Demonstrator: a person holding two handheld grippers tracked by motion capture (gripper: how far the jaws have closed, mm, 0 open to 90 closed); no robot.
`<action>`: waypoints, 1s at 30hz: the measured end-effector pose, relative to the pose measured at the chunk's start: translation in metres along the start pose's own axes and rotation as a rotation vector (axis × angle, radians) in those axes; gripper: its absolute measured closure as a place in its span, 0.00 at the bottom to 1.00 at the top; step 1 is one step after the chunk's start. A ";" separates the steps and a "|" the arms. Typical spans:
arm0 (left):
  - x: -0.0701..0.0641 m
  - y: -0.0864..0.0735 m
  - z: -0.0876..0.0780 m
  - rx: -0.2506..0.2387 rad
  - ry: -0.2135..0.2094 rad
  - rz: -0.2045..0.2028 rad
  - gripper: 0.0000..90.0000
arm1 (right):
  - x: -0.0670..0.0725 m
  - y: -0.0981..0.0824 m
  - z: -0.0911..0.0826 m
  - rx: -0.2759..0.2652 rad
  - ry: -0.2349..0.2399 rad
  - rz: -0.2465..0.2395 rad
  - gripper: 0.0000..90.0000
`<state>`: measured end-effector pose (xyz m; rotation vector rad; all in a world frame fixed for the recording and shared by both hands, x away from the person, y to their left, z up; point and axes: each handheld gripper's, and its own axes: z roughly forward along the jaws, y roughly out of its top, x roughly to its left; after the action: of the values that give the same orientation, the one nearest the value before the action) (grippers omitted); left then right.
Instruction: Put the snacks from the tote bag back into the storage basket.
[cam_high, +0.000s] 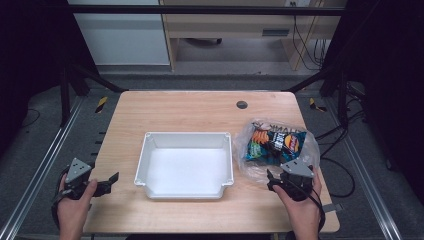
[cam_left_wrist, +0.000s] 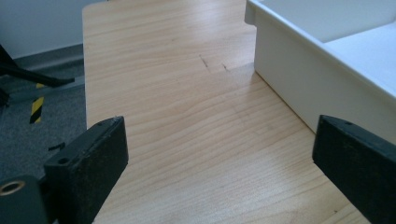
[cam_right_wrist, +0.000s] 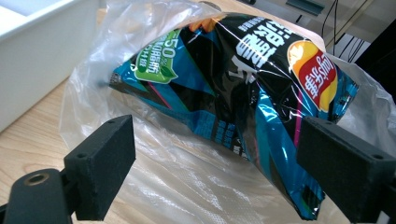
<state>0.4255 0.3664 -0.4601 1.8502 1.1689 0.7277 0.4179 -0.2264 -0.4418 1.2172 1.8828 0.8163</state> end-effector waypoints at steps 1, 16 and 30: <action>0.000 0.000 -0.001 -0.009 -0.003 0.004 0.03 | 0.000 0.000 0.000 0.000 0.000 0.000 0.13; 0.001 0.000 0.000 -0.020 -0.001 -0.003 0.02 | -0.014 0.000 -0.013 -0.045 -0.020 0.074 0.10; 0.002 -0.002 0.001 -0.003 0.014 -0.018 0.02 | -0.020 0.000 -0.020 -0.089 -0.038 0.091 0.07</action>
<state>0.4267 0.3687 -0.4620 1.8324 1.1908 0.7336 0.4069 -0.2468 -0.4265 1.2615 1.7527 0.9092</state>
